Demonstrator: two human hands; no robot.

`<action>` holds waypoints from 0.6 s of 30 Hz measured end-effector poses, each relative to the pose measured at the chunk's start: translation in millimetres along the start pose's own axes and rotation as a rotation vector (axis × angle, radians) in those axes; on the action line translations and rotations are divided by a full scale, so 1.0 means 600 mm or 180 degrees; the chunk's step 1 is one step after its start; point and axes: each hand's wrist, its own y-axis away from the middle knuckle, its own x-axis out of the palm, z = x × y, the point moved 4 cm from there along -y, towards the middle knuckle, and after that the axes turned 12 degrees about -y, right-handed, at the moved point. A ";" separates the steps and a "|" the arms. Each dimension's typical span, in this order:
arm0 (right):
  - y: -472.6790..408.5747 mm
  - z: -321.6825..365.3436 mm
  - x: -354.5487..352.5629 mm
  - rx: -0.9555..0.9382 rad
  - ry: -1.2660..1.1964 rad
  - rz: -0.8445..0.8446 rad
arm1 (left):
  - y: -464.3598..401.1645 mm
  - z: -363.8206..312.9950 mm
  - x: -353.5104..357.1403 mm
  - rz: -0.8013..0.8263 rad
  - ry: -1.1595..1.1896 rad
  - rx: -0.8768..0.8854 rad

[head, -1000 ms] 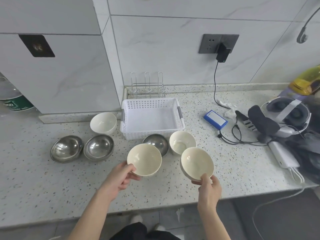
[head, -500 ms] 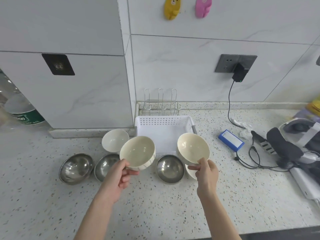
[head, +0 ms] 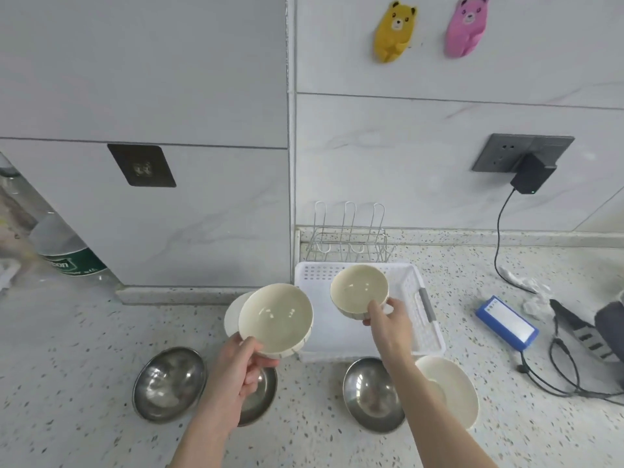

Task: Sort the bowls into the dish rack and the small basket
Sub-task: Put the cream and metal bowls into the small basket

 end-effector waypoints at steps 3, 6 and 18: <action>-0.020 -0.013 0.019 0.0039 0.0371 0.0101 | -0.020 0.004 -0.003 -0.0111 0.0020 0.0005; -0.031 -0.026 0.036 0.0098 0.0525 0.0205 | -0.035 0.007 -0.001 -0.0145 0.0089 0.0009; -0.048 -0.059 0.099 0.0287 0.0381 0.0369 | -0.063 0.001 0.010 -0.0120 -0.0077 0.0168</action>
